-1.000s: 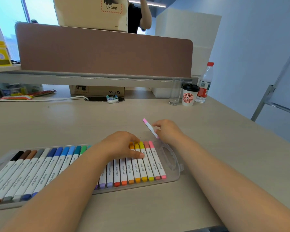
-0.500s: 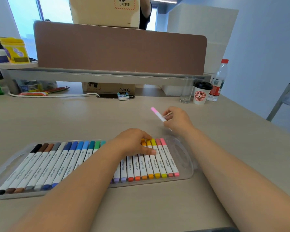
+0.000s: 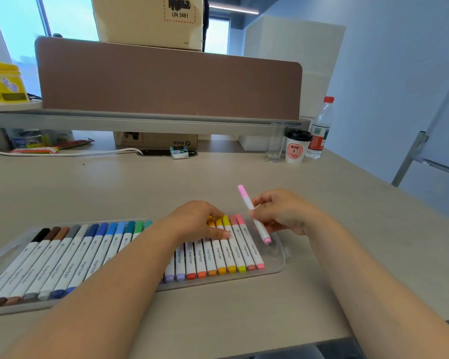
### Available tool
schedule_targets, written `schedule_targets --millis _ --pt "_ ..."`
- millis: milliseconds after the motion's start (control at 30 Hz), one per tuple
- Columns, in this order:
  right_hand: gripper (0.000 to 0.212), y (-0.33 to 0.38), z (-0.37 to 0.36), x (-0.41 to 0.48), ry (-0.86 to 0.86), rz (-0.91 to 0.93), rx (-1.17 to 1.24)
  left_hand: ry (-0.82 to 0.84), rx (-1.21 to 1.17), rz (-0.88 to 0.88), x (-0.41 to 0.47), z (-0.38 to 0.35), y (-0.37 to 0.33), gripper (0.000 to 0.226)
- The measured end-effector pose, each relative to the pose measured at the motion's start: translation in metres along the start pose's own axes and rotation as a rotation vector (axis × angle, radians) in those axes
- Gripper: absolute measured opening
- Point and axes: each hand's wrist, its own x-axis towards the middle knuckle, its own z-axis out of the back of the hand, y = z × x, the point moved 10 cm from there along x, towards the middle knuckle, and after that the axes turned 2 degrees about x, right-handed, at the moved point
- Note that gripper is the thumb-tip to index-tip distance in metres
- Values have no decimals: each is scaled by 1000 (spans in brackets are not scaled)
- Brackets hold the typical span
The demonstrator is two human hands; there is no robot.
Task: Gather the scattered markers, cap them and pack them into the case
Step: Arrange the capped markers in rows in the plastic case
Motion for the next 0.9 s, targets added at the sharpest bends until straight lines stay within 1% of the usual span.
schedule_targets --millis 100,200,400,567,700,800,900 --pt "31 -8 -6 -1 10 -10 -56 5 -2 1 1 0 0 55" --pt "41 -11 -8 1 -15 -2 -202 1 13 3 1 0 1 58" --pt "52 -11 -8 -3 -32 -3 -294 -2 25 15 2 0 2 61" --pt "49 -10 -8 -5 -82 -5 -393 -1 23 10 3 -1 2 61" --pt "44 -9 -10 -5 -73 -4 -450 -5 26 16 3 -1 2 61" --pt "37 -9 -9 -6 -62 -1 -444 -7 20 24 2 0 2 61" --pt "26 -10 -7 -7 -48 2 -394 -5 18 30 2 0 2 62"
